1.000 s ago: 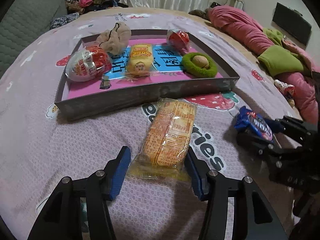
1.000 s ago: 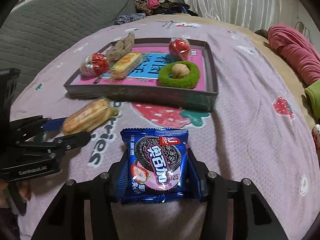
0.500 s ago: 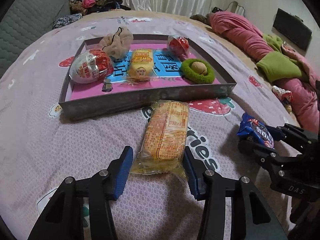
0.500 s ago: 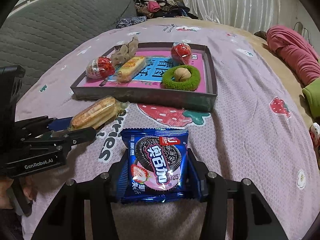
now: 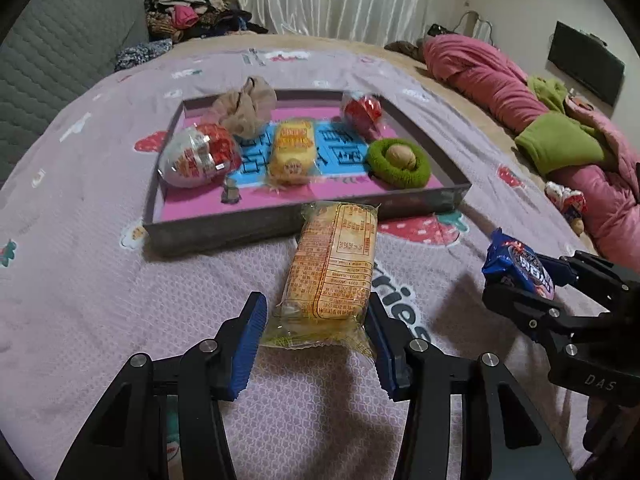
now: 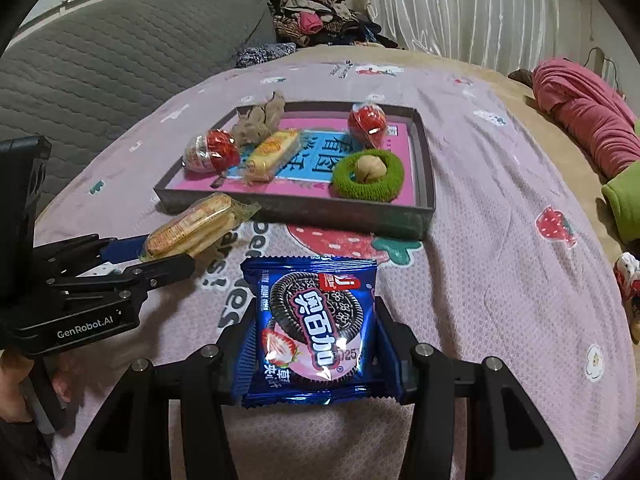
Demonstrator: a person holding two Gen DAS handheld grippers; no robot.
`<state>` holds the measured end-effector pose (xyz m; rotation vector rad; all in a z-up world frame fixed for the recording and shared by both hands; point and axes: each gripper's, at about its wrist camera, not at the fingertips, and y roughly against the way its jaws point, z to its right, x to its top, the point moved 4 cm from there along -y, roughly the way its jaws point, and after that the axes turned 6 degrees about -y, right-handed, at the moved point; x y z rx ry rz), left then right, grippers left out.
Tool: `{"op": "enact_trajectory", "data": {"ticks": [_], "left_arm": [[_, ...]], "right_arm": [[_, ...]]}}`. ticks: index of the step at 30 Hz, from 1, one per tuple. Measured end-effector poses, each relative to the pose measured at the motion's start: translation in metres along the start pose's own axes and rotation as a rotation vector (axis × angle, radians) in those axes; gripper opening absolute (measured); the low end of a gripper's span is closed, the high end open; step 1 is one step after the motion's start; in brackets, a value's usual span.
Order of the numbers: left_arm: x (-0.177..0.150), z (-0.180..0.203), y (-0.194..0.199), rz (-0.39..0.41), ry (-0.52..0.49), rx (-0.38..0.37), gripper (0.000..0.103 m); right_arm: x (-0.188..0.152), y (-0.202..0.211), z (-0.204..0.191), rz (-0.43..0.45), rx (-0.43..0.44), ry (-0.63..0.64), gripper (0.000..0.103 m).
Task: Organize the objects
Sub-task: 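Lift and carry the bagged cake and Oreo packet over the pink tray with both tools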
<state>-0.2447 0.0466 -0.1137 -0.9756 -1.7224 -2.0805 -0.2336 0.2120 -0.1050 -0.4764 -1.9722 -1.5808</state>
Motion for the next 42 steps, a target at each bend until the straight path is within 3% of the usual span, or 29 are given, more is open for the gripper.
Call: {"op": "enact_trajectory", "data": {"ticks": [26,42], "left_arm": [[0.067,-0.005,0.138,0.178,-0.007,0.082,0.051],[0.116,-0.026,0.127,0.198,0.012,0.108,0.051]], "right_arm": [[0.068,0.119,-0.031,0.195,0.014,0.023,0.051],[0.124,0.112,-0.027,0.228,0.015,0.034,0.051]]}}
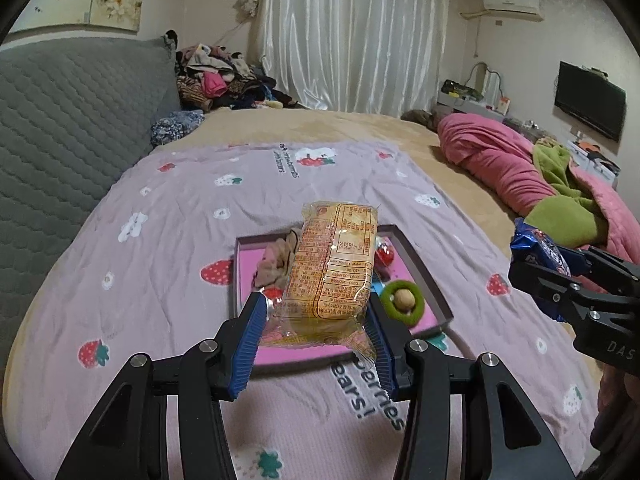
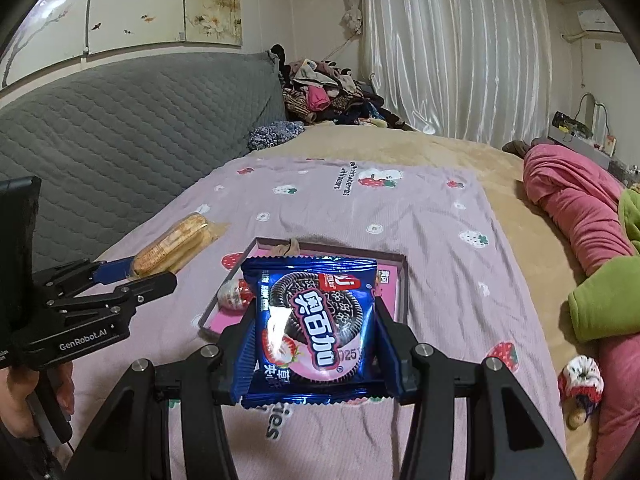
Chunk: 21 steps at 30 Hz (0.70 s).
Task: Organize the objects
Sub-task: 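Lift and carry the bagged cake and Oreo packet over the pink tray with both tools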
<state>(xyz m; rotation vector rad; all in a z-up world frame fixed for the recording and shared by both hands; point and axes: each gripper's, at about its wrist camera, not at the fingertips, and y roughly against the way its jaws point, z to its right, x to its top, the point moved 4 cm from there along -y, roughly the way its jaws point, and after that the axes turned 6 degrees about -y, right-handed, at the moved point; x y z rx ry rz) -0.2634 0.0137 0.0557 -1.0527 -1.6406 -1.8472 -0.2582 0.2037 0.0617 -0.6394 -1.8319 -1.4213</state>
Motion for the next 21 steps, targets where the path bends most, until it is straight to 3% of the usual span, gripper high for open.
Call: {"op": "enact_trajectory", "data": {"ticks": [8,21], "left_arm": [[0.017,-0.008,-0.047,-0.008,-0.002,0.002,0.051],[0.009,-0.013,-0.128,-0.055,0.006,-0.007,0.051]], "right_arm": [[0.016,-0.045,0.012,-0.017,-0.005,-0.011,0.052],[0.008,-0.123,0.027,-0.065,0.002,-0.031,0.052]]}}
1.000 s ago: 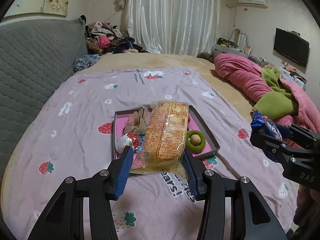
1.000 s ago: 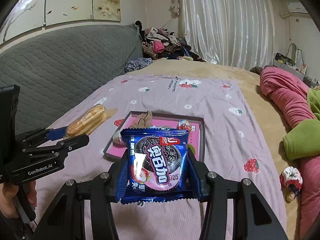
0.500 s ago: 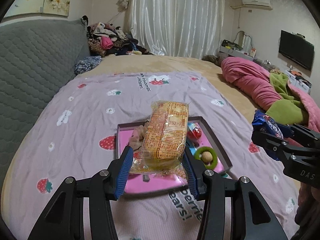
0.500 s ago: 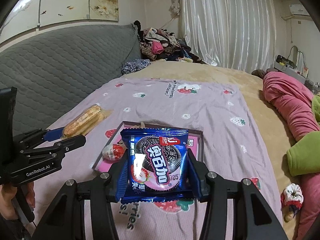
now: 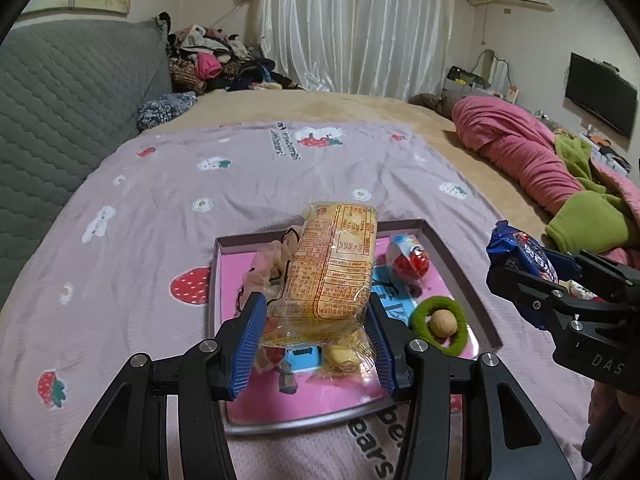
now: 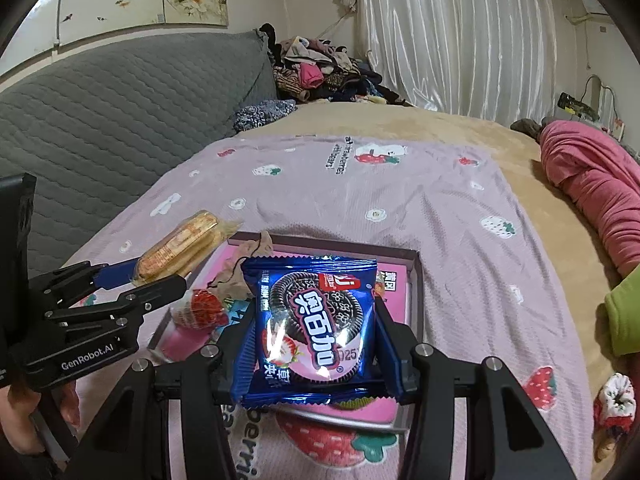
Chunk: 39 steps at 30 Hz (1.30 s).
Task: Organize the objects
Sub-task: 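Lift and carry the bagged cake and Oreo packet over the pink tray with both tools, then lower the bagged cake into the tray with left tool while right tool lowers the Oreo packet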
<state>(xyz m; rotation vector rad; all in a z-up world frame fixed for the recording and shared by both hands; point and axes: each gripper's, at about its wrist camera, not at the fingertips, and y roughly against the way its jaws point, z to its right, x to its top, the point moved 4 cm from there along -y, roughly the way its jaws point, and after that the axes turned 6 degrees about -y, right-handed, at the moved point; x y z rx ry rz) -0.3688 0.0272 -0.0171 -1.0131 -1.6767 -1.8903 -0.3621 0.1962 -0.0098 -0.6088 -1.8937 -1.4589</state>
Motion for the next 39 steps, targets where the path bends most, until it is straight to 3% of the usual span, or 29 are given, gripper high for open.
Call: {"op": "enact_trajectory", "data": {"ticks": [15,39], "left_arm": [[-0.025,-0.003,-0.063,-0.040,0.016,0.010,0.051],[-0.032,-0.002,-0.091,-0.031,-0.003,0.024,0.051]], "right_arm": [[-0.012,-0.062,-0.005,-0.008,-0.004,0.012,0.051],[-0.035,-0.114,0.015,-0.073,-0.060,0.004,0.052]]}}
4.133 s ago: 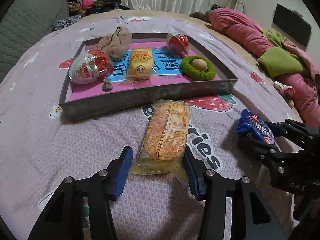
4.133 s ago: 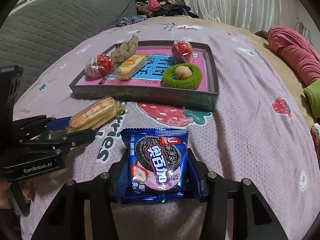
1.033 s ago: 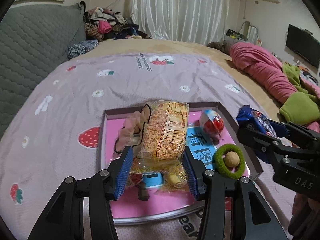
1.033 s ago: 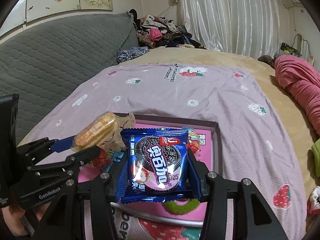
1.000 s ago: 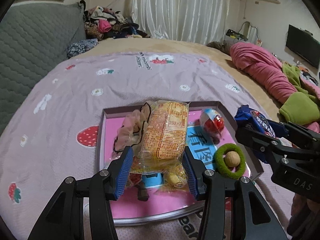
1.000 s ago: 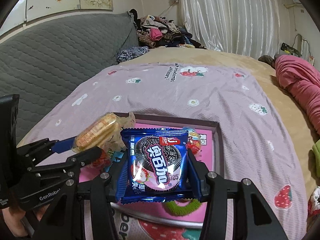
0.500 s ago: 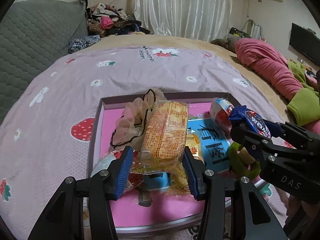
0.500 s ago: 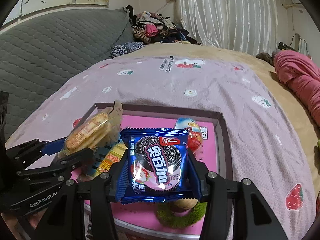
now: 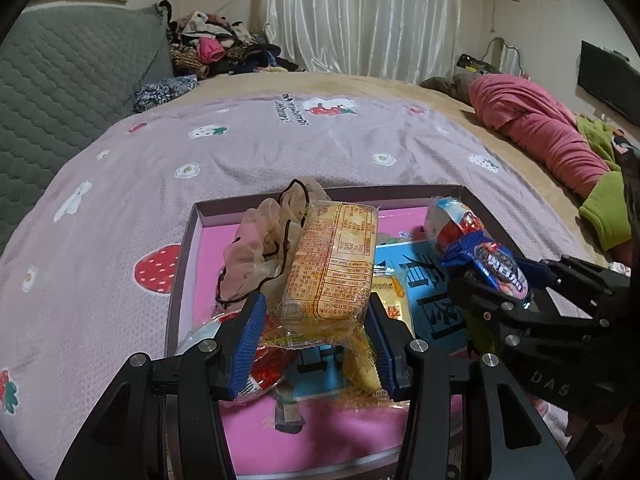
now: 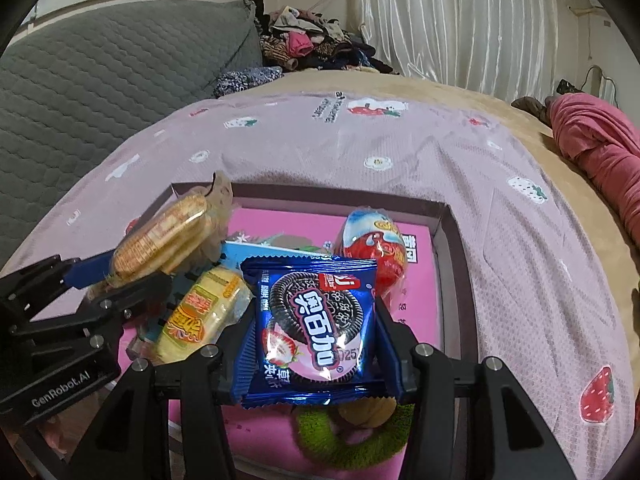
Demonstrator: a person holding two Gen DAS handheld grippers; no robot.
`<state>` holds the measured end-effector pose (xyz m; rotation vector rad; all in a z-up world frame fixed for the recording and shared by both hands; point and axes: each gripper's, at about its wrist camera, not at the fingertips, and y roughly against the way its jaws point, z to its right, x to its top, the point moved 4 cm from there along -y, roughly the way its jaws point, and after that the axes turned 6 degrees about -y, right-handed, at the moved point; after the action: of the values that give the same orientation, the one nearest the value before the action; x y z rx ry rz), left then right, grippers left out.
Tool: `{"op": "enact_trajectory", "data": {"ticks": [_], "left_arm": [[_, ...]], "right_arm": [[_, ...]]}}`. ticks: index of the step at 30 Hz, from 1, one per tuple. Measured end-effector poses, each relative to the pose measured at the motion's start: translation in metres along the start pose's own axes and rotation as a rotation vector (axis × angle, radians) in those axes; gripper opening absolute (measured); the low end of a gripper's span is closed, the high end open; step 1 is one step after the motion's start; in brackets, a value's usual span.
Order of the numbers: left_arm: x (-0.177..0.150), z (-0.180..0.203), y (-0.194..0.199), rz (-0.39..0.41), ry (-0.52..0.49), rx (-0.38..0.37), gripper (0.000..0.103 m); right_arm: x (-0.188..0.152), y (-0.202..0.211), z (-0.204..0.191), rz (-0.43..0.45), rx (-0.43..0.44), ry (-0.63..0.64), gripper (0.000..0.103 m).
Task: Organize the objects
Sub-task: 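Lower the bagged cake into the tray with left tool while right tool lowers the Oreo packet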
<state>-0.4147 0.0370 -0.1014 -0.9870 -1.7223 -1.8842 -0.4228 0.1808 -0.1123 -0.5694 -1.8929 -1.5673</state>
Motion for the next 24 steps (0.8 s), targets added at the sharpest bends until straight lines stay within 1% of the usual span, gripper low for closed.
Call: {"op": "enact_trajectory", "data": {"ticks": [6,16,17,20,21,24], "left_arm": [[-0.004,0.002,-0.013,-0.042,-0.006,0.004,0.052],[-0.006,-0.003,-0.014,-0.038,-0.001,0.023,0.056],[-0.007,-0.002,-0.014,-0.040,-0.003,0.026,0.057],[-0.008,-0.001,-0.015,-0.044,-0.008,0.033,0.064],[-0.008,-0.001,-0.015,-0.045,-0.006,0.030,0.065],[-0.009,-0.001,-0.015,-0.046,-0.011,0.038,0.068]], "right_arm": [[-0.002,-0.007,0.005,-0.020,-0.008,-0.004,0.052],[-0.003,-0.009,0.004,-0.024,-0.013,0.011,0.052],[-0.003,-0.010,0.002,-0.026,-0.015,0.015,0.053],[-0.005,-0.013,0.001,-0.041,-0.032,0.027,0.058],[-0.006,-0.014,0.001,-0.044,-0.035,0.029,0.058],[-0.006,-0.015,-0.001,-0.048,-0.047,0.041,0.064]]}}
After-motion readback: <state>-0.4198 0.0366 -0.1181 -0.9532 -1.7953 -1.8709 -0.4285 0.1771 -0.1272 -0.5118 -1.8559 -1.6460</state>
